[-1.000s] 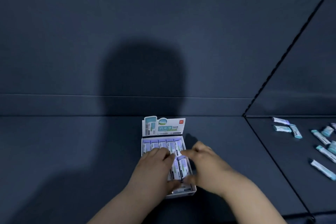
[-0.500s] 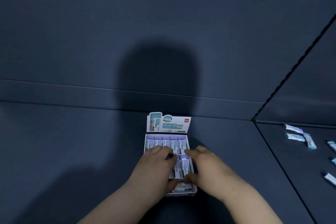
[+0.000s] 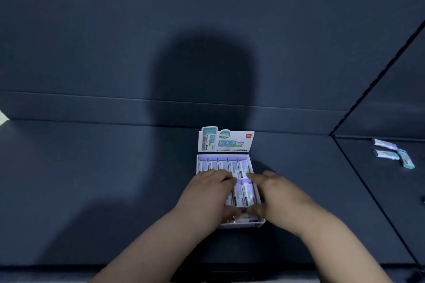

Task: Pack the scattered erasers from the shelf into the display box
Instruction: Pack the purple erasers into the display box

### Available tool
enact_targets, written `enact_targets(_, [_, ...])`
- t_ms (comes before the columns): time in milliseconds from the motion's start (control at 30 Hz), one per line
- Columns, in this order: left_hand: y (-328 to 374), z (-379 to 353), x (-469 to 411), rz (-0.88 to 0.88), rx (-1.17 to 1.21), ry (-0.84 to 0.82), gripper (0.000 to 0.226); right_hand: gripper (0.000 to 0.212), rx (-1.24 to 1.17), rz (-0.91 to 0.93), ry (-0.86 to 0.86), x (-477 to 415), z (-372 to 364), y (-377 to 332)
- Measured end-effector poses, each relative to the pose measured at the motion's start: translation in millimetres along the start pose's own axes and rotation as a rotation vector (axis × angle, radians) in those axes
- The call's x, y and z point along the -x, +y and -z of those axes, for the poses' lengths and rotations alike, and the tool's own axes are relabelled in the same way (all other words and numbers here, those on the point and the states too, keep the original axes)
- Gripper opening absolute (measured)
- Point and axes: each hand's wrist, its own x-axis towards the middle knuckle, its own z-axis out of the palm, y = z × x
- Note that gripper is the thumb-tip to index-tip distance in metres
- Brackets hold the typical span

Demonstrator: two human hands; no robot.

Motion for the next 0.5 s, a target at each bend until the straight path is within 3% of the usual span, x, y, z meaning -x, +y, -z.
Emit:
enact_targets(133, [-9.1, 9.3, 9.5, 0.005, 0.115, 0.108, 0.055, 0.063, -0.088, -0.031, 0.182, 16.4, 1.1, 1.9])
enact_targets(267, [-11.8, 12.1, 14.2, -0.009, 0.043, 0.192, 0.032, 0.052, -0.174, -0.095, 0.307, 26.3, -7.1, 11.5])
enact_targets(500, [35.5, -3.3, 1.8, -0.134, -0.041, 0.218, 0.031, 0.049, -0.226, -0.106, 0.369, 54.4, -19.3, 38.1])
